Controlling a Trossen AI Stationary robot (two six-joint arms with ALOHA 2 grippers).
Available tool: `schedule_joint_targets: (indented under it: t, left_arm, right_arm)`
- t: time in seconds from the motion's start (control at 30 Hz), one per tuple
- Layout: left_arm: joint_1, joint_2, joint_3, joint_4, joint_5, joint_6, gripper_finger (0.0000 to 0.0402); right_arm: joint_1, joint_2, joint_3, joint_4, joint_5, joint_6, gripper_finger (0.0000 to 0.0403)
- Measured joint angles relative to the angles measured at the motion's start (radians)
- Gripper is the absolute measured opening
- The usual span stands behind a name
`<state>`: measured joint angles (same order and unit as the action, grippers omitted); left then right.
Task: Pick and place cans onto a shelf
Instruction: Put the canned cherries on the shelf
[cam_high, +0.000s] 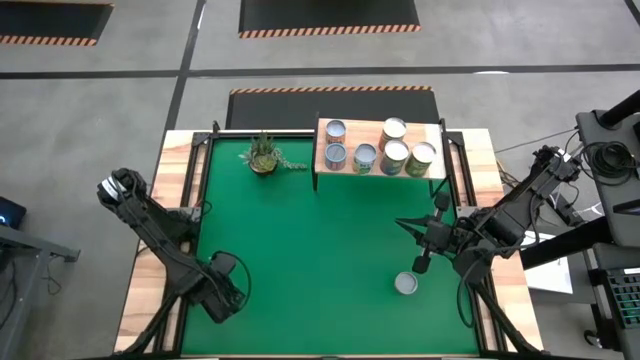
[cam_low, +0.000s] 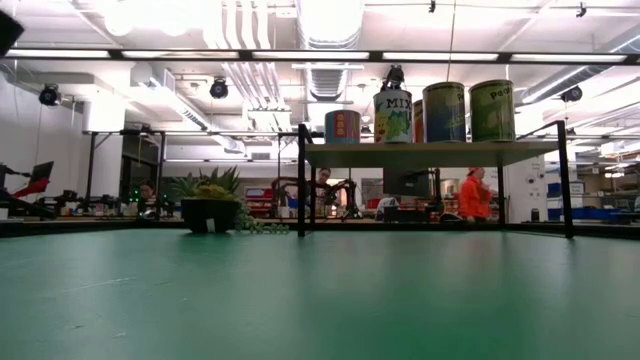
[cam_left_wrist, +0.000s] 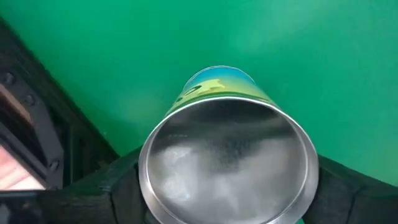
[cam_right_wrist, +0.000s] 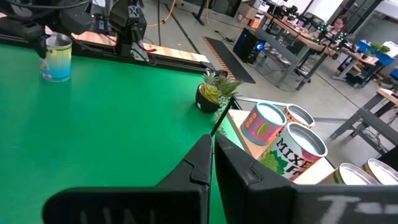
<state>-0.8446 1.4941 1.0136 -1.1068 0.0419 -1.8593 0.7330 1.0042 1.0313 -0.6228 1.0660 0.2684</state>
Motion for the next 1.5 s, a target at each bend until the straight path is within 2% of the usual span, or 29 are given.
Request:
schedule_joint_targets:
  t: [0.2, 0.3, 0.43, 0.73, 0.93, 1.07, 1.2, 1.33, 1.5]
  left_arm:
    - [0.113, 0.000, 0.119, 0.080, -0.135, 0.268, 0.0289]
    - [0.208, 0.004, 0.223, 0.141, -0.194, 0.485, 0.0316]
    - [0.323, 0.042, 0.419, 0.136, -0.274, 0.787, 0.0344]
    - [0.508, 0.213, 0.940, -0.146, -0.435, 1.303, 0.0320]
    - [0.522, 0.340, 1.154, -0.270, -0.445, 1.453, 0.0296]
    - [0.511, 0.403, 1.208, -0.348, -0.445, 1.457, 0.0282]
    - [0.498, 0.437, 1.199, -0.393, -0.444, 1.436, 0.0272]
    - [0.478, 0.442, 1.079, -0.322, -0.444, 1.432, 0.0263]
    - [0.472, 0.438, 0.864, -0.061, -0.452, 1.470, 0.0255]
  right_arm:
    - [0.000, 0.000, 0.000, 0.005, 0.000, 0.000, 0.0009]
    - [0.000, 0.000, 0.000, 0.007, 0.000, 0.000, 0.0009]
    - [0.000, 0.000, 0.000, 0.006, -0.001, 0.000, 0.0009]
    - [0.083, -0.003, -0.013, 0.000, 0.013, 0.006, 0.0009]
    - [0.149, -0.003, -0.017, 0.001, 0.037, 0.029, 0.0009]
    - [0.176, -0.003, -0.017, 0.003, 0.053, 0.028, 0.0009]
    - [0.186, -0.003, -0.017, 0.003, 0.087, 0.028, 0.0009]
    - [0.186, -0.003, -0.017, 0.003, 0.087, 0.028, 0.0009]
    - [0.186, -0.003, -0.017, 0.001, 0.087, 0.026, 0.0009]
